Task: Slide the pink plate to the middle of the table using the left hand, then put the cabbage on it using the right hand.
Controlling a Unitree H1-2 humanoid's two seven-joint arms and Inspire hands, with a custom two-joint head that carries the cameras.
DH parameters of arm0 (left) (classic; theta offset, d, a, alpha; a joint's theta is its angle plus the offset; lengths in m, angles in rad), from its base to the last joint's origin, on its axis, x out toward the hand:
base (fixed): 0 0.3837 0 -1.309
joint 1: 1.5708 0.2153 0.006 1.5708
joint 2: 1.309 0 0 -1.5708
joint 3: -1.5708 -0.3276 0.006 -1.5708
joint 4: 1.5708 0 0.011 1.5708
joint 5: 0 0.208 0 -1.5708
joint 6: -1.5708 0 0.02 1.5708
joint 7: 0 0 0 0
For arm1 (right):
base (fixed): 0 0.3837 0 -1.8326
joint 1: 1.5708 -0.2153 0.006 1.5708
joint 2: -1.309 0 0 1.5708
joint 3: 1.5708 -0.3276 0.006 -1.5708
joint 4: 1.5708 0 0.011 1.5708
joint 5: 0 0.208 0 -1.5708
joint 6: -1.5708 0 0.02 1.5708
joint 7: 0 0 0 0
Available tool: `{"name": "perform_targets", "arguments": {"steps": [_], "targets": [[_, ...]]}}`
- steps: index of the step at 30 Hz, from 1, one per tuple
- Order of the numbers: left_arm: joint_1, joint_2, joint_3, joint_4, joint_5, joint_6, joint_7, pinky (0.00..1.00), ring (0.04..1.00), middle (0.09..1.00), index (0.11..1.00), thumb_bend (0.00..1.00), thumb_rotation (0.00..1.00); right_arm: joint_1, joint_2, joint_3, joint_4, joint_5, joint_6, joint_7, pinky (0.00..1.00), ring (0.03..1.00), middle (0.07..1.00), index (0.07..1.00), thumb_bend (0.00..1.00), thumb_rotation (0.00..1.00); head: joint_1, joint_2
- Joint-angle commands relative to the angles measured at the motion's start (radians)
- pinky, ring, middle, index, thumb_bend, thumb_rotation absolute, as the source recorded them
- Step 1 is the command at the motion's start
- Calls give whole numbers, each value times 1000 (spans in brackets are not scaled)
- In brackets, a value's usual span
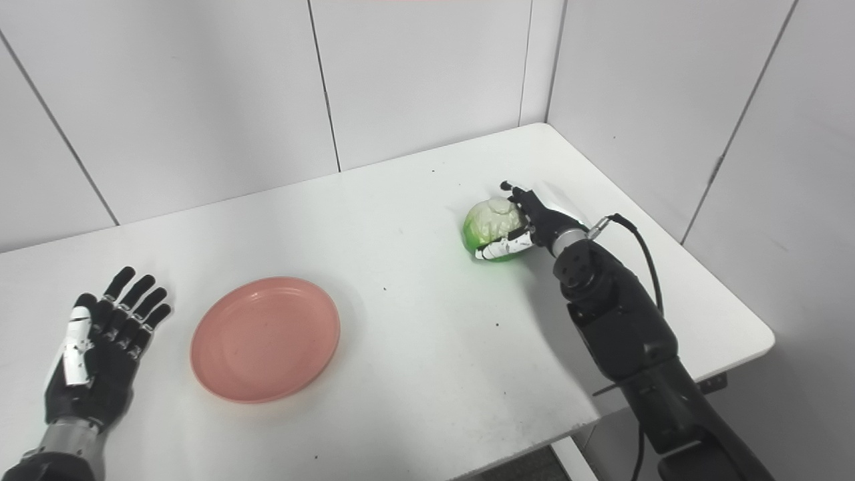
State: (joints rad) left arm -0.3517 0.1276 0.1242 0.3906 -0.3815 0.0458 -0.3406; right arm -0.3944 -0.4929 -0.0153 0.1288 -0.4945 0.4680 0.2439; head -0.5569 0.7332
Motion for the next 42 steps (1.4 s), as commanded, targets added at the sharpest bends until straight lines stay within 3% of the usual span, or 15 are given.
{"name": "perform_targets", "arguments": {"steps": [1, 6, 8, 9, 10, 11, 13, 16, 28, 32, 42], "targets": [[33, 14, -6, 21, 16, 52, 13, 883, 873, 887, 882, 470, 1000, -31, -21, 3, -1, 25, -25, -3, 803, 823, 836, 871, 1000, 184, 1, 1], [36, 13, -8, 11, 18, 59, 18, 886, 873, 889, 883, 475, 1000, -29, -18, 6, 3, 39, -33, -35, 680, 715, 746, 766, 965, 69, 3, 1], [35, 14, -9, 16, 18, 56, 14, 887, 874, 890, 882, 477, 1000, -29, -17, 8, 6, 42, -36, -49, 641, 652, 675, 684, 927, 51, 3, 1], [34, 15, -10, 19, 17, 54, 13, 887, 874, 890, 881, 477, 1000, -31, -16, 13, 12, 38, -40, -58, 677, 646, 650, 630, 841, 67, 6, -1], [34, 15, -10, 20, 17, 53, 12, 884, 873, 889, 879, 475, 1000, -32, -17, 17, 16, 35, -42, -66, 794, 665, 623, 535, 628, 114, 6, -1], [33, 15, -12, 22, 18, 50, 10, 884, 873, 889, 879, 475, 1000, -33, -13, 14, 20, 45, -45, -70, 806, 667, 620, 526, 607, 119, 13, -3], [33, 14, -13, 23, 19, 49, 11, 886, 875, 891, 883, 479, 1000, -32, -7, 10, 31, 63, -57, -81, 524, 527, 549, 496, 538, 130, 15, -4], [33, 12, -13, 24, 15, 51, 8, 895, 882, 896, 888, 476, 1000, -30, -2, 11, 41, 77, -67, -104, 405, 454, 513, 487, 518, 129, 18, -7], [36, 3, -27, 19, 27, 42, 14, 902, 894, 909, 902, 474, 1000, -16, 3, -5, 44, 133, -99, -162, 379, 436, 489, 485, 516, 126, 46, -14], [43, -6, -34, 3, 37, 46, 27, 902, 894, 909, 902, 471, 1000, -3, -1, -16, -4, 145, -86, -163, 378, 433, 466, 511, 526, 10, 75, -17], [62, -53, -70, -59, 92, 73, 100, 879, 881, 898, 895, 462, 1000, -9, 4, -27, -212, 205, -71, -116, 353, 424, 461, 514, 526, 0, 178, -26]]}}
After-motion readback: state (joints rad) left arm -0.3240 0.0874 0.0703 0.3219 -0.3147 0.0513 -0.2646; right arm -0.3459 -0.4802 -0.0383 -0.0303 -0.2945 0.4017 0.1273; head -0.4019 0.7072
